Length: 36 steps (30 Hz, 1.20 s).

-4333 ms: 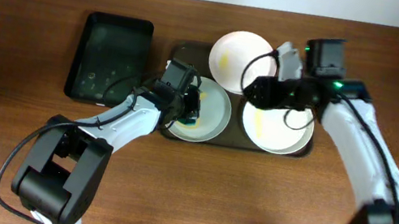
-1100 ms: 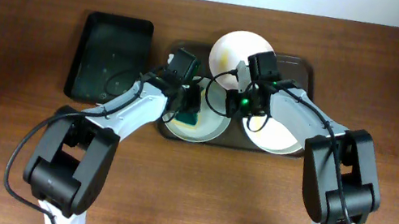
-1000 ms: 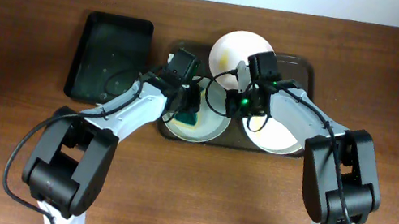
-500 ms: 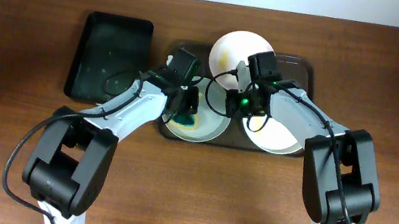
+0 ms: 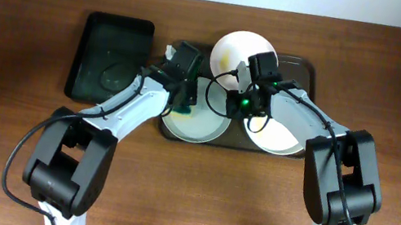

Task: Clean dirty plates on tray and stack at the side
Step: 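Scrub the pale green plate with the sponge while the right gripper holds it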

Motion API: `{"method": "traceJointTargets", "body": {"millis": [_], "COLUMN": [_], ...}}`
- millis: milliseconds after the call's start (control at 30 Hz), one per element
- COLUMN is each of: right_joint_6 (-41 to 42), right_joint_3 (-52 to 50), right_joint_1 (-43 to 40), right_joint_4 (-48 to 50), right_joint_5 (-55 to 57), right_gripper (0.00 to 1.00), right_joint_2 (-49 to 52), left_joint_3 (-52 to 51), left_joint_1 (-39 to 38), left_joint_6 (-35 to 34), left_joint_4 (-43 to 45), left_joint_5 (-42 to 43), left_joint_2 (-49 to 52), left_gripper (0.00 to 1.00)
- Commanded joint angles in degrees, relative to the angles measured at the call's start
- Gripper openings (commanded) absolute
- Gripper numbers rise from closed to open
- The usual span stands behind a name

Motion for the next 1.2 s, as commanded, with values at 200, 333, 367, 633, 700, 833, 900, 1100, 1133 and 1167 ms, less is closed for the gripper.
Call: {"method": "traceJointTargets", "body": {"millis": [200, 333, 367, 633, 700, 833, 900, 1100, 1133, 1167], "right_joint_6": [-0.7, -0.7, -0.7, -0.8, -0.8, -0.8, -0.8, -0.8, -0.8, -0.8], "right_joint_3": [0.3, 0.3, 0.3, 0.3, 0.3, 0.3, 0.3, 0.3, 0.3, 0.3], "right_joint_1": [0.2, 0.2, 0.2, 0.2, 0.2, 0.2, 0.2, 0.2, 0.2, 0.2], "right_joint_4": [-0.7, -0.9, -0.9, -1.1, -1.1, -1.1, -1.1, -1.0, -1.0, -0.9], "right_joint_5": [1.8, 1.8, 1.8, 1.8, 1.8, 1.8, 1.8, 1.8, 1.8, 1.8], "right_gripper": [0.04, 0.04, 0.04, 0.04, 0.04, 0.04, 0.04, 0.04, 0.04, 0.04], "right_joint_2": [1.8, 1.8, 1.8, 1.8, 1.8, 1.8, 1.8, 1.8, 1.8, 1.8], "left_joint_3": [1.6, 1.6, 1.6, 1.6, 1.6, 1.9, 2.2, 3.1, 3.1, 3.1], "left_joint_1": [-0.4, -0.3, -0.3, -0.3, -0.3, -0.3, -0.3, -0.3, -0.3, -0.3], "left_joint_6": [-0.5, -0.5, -0.5, -0.4, -0.4, -0.4, -0.4, 0.2, 0.2, 0.2], "left_joint_4": [3.1, 3.3, 3.3, -1.1, -2.6, -5.4, -6.1, -6.0, -5.4, -4.2], "left_joint_5": [19.5, 17.4, 16.3, -6.0, -12.0, -22.9, -26.2, -25.1, -20.3, -14.5], "left_joint_2": [0.9, 3.9, 4.9, 7.7, 7.7, 7.3, 6.5, 2.3, 1.4, 1.1], "left_gripper": [0.0, 0.0, 0.0, 0.0, 0.0, 0.0, 0.0, 0.0, 0.0, 0.0]}}
